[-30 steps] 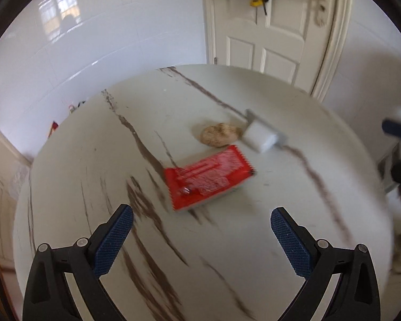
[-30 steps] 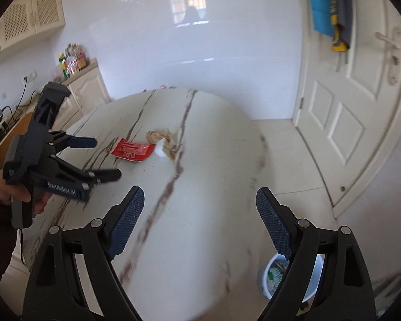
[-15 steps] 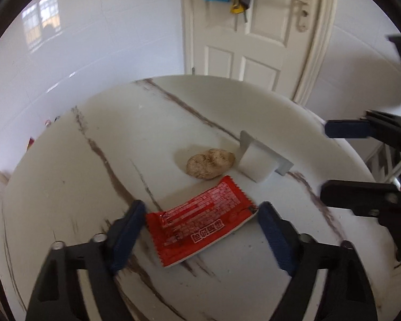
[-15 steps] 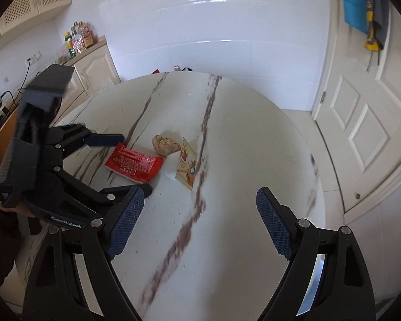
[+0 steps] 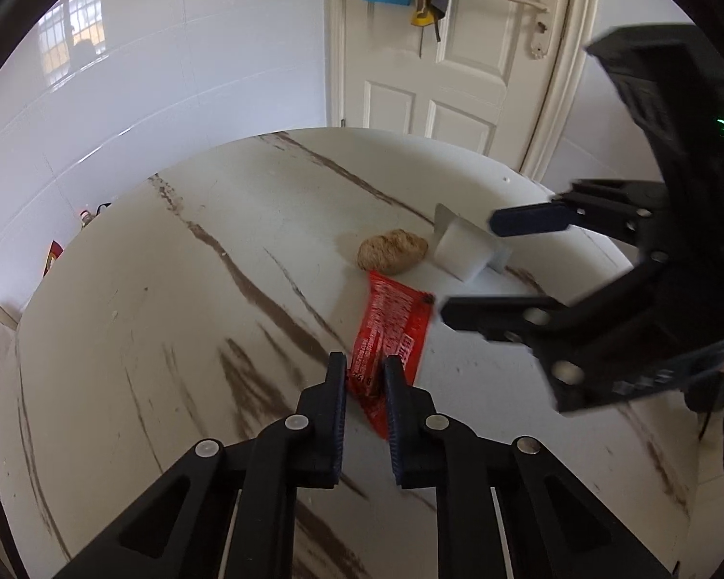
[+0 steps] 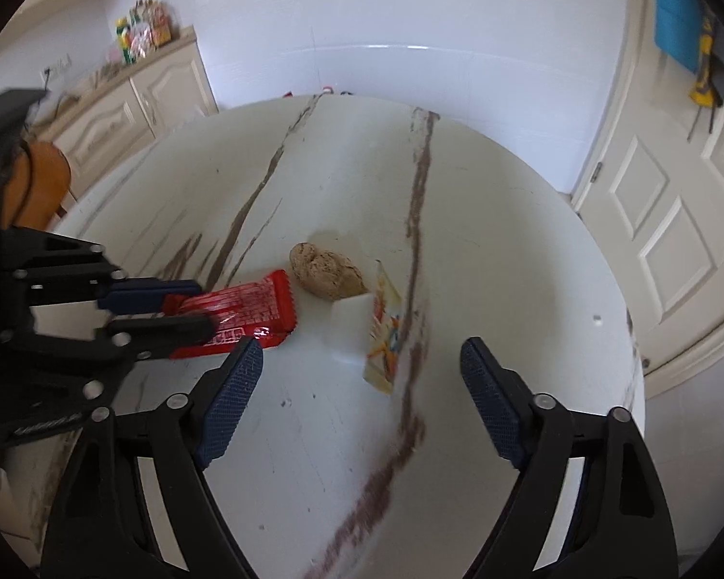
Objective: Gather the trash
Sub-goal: 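Grasp the red wrapper with the left gripper while the right grasps the white cup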
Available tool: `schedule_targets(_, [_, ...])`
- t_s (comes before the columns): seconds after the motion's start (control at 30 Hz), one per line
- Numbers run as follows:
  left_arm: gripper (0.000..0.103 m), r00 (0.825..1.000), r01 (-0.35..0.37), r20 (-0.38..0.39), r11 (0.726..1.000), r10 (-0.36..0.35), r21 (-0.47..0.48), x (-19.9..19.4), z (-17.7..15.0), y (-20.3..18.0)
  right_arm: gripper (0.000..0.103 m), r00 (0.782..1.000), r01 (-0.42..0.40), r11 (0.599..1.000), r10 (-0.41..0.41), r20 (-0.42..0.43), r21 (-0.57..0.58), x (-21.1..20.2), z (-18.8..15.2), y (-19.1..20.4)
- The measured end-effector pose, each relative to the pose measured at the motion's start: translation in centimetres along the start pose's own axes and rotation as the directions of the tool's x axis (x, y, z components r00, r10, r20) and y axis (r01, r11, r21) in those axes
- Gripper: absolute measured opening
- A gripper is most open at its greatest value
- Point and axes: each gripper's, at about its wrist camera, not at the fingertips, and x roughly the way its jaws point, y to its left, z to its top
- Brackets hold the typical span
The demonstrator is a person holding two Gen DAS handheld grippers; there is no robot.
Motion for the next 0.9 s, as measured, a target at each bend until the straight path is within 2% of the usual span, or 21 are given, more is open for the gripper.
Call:
schedule_targets(0.03, [0.010,1.000,0.006,-0.002,1.000,-0.006,-0.003,-0.2,-0.2,0.0,0.065,1.000,0.009,1.000,-0.009,-0.006,-0.016,0.2,0.1,0.4])
schedule_targets(0.07, [0.010,1.000,0.019,-0.004,1.000,-0.019,-0.012,-0.3,-0.4,0.3,0.062,1.000,0.011,1.000,-0.012,-0.014,-0.024,0.4,0.2,0.6])
schedule_targets(0.1, [0.010,1.000,0.024,-0.006,1.000,-0.024,-0.017,-0.5,-0.6,0.5,0.052,1.000,0.023,0.999,-0.023,-0.014,-0.034,0.4,0.2,0.9])
schedule_targets(0.13, [0.009,1.000,0.022,-0.007,1.000,-0.022,-0.021,-0.8,-0.5,0.5,0.039,1.000,0.029,0.998,-0.029,-0.011,-0.049,0.3,0.2,1.1])
schedule_targets(0.2, [0.009,1.000,0.022,-0.010,1.000,-0.023,-0.020,-1.2,-0.5,0.6,0.021,0.999,0.034,0.998,-0.034,-0.008,-0.054,0.1,0.1,1.2])
schedule_targets(0.47, [0.009,1.000,-0.010,-0.017,1.000,0.010,-0.024,-2.4,-0.2,-0.3,0.021,1.000,-0.015,0.999,0.016,0.010,-0.048,-1.7,-1.4,1.5])
schedule_targets(0.63, [0.002,0.999,-0.029,0.028,0.999,0.030,-0.026,-3.1,-0.2,-1.6,0.021,0.998,-0.047,0.999,0.048,0.033,-0.012,-3.0,-2.2,0.8])
schedule_targets(0.67, [0.002,0.997,-0.049,0.061,0.998,0.051,-0.036,-3.9,-0.2,-2.0,0.021,0.998,-0.052,0.999,0.052,0.037,-0.006,-3.2,-2.3,0.8])
schedule_targets(0.9, [0.001,0.994,-0.025,0.105,0.998,0.031,-0.054,-6.9,-0.4,-4.7,0.021,0.993,-0.090,0.995,0.087,0.085,0.037,-5.8,-3.7,-0.1])
